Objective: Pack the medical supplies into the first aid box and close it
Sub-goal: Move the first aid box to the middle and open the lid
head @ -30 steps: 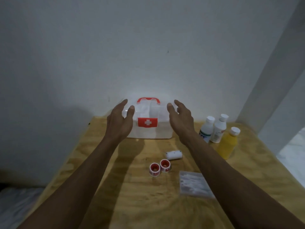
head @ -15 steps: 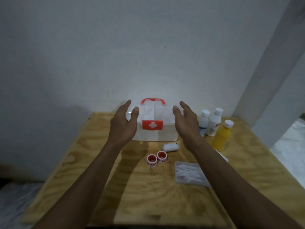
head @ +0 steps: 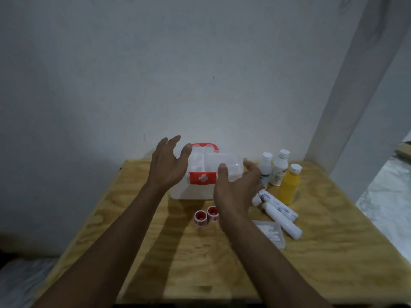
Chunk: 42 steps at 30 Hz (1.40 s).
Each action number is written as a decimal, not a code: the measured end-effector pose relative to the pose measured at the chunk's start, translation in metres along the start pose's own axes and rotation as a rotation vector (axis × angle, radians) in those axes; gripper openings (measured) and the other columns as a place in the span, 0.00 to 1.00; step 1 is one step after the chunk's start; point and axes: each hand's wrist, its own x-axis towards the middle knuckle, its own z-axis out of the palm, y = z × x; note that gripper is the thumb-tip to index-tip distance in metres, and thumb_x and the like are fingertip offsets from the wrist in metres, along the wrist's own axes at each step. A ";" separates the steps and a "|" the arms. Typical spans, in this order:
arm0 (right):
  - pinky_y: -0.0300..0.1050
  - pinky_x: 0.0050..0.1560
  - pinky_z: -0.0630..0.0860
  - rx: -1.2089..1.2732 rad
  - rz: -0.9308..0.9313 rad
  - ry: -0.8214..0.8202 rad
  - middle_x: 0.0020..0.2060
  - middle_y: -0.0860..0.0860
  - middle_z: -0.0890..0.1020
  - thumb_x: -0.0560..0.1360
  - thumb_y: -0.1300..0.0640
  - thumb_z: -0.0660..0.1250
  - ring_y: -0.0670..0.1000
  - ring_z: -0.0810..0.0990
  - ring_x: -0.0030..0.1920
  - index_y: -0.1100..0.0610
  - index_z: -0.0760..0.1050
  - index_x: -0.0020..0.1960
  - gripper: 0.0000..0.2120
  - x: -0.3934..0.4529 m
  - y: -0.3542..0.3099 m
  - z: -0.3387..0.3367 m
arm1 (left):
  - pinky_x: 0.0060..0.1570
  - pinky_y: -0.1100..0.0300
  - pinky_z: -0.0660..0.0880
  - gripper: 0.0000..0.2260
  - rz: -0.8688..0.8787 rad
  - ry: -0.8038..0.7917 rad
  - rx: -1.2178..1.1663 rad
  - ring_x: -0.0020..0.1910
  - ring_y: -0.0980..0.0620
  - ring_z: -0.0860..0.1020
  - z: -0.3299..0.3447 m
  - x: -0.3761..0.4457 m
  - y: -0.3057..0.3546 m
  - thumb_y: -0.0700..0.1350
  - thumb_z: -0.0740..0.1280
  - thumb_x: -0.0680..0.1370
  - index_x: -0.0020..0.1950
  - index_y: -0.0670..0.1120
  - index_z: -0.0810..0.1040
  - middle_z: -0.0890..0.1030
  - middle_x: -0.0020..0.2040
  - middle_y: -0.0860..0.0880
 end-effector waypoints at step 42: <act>0.42 0.55 0.71 -0.630 -0.929 -0.644 0.57 0.56 0.80 0.80 0.55 0.64 0.54 0.76 0.57 0.59 0.75 0.59 0.11 0.053 -0.008 -0.012 | 0.70 0.44 0.62 0.29 -0.039 -0.014 -0.066 0.75 0.43 0.64 0.005 -0.006 -0.013 0.64 0.55 0.79 0.76 0.50 0.62 0.65 0.77 0.46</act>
